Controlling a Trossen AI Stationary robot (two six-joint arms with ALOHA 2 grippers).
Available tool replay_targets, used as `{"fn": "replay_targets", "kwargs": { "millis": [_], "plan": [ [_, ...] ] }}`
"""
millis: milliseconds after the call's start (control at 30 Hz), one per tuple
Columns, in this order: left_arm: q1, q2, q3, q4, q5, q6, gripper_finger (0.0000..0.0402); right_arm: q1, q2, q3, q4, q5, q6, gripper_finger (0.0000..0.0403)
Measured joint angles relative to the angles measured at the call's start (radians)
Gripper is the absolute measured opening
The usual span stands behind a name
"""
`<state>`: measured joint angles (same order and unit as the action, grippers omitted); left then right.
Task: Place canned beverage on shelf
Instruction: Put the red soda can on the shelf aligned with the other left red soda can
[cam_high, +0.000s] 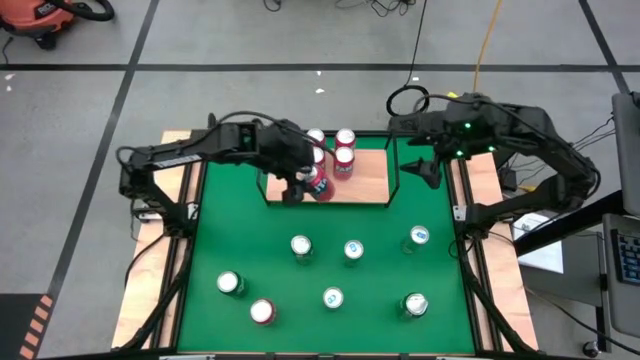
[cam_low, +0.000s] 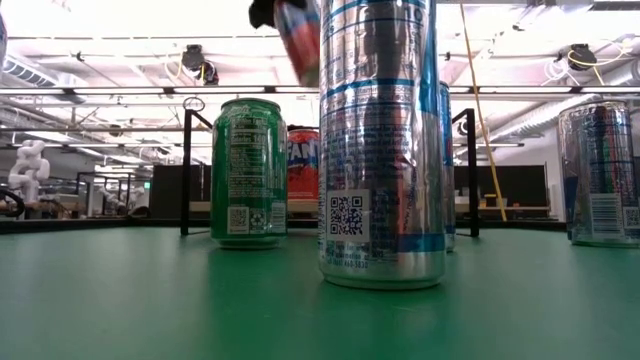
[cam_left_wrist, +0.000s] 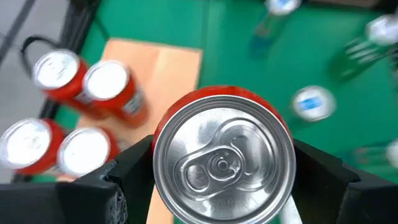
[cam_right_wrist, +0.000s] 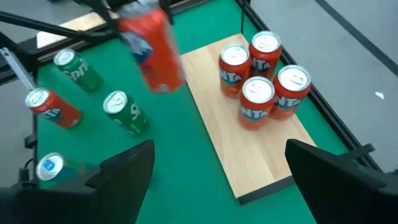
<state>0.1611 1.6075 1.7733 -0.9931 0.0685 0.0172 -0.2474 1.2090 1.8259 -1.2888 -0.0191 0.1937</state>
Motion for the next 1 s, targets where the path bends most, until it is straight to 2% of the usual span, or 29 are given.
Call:
{"fn": "replay_targets", "kwargs": {
  "millis": [100, 300, 633, 1000],
  "plan": [
    [0.003, 0.041, 0.001, -0.002, -0.049, 0.049, 0.0283, 0.000, -0.013, 0.000, 0.000, -0.002, -0.008, 0.0351],
    [0.019, 0.126, 0.002, 0.000, -0.054, 0.194, 0.0283, 0.000, -0.018, 0.000, -0.003, -0.008, -0.043, 0.0351],
    [0.075, 0.230, 0.002, -0.018, -0.059, 0.204, 0.0283, 0.000, -0.018, 0.000, -0.003, -0.009, -0.072, 0.0351],
    [0.088, 0.272, -0.005, -0.044, -0.055, 0.287, 0.0283, 0.000, -0.011, 0.000, 0.011, -0.010, -0.078, 0.0351]
  ]
}}
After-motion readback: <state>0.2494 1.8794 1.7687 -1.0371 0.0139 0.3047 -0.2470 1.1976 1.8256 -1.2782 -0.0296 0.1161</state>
